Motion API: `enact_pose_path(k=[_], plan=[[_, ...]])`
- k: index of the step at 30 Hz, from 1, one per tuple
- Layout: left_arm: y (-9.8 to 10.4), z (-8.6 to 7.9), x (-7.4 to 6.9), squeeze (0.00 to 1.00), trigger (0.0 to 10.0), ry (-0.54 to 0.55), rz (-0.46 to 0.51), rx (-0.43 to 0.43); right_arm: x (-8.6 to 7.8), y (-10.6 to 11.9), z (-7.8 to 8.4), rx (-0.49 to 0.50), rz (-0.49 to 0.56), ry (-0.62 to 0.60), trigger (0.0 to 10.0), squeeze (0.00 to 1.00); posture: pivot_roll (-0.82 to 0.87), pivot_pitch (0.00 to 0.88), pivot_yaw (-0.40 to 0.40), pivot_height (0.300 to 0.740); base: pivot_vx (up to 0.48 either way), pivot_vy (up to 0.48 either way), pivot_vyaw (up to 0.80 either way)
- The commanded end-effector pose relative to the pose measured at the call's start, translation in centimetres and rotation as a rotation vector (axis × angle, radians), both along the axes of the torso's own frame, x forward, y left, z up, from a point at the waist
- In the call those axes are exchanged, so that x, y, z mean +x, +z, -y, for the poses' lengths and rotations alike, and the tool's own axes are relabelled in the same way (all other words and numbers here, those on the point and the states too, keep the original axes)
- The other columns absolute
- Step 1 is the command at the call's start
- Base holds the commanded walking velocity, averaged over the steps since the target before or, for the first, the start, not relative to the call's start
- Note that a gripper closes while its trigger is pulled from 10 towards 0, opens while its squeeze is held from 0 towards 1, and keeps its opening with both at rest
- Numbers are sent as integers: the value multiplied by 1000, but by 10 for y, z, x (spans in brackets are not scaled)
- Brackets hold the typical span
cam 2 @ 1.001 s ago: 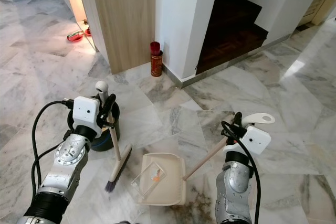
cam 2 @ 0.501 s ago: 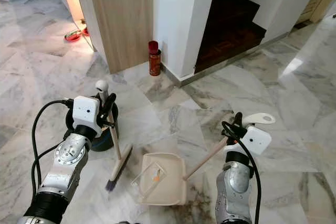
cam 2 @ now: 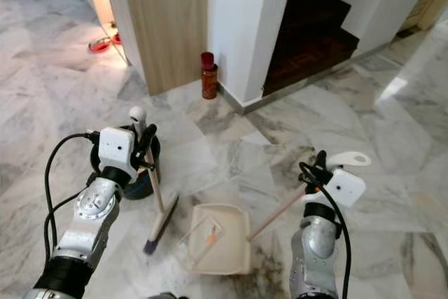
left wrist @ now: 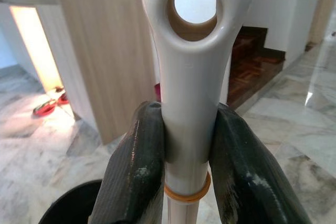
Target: Sweep floor
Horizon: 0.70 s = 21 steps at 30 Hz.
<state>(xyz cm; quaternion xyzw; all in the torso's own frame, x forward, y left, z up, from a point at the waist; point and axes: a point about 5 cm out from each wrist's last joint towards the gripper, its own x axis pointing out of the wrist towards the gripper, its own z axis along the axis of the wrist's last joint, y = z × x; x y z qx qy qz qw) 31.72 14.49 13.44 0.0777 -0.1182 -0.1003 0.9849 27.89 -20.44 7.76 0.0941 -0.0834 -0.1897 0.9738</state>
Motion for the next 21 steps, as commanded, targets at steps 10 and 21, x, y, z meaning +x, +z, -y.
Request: enact_pose_path(k=[10, 21], plan=[[9, -2, 0, 0, 10000, -1, 36, 4, 2, 3, -1, 23, 24, -7, 10000, 0, 203, 87, -44, 740, 0, 289, 0], [9, -2, 0, 0, 10000, -3, 35, 6, 2, 3, -1, 25, 26, -6, 10000, 0, 204, 87, -44, 740, 0, 294, 0]])
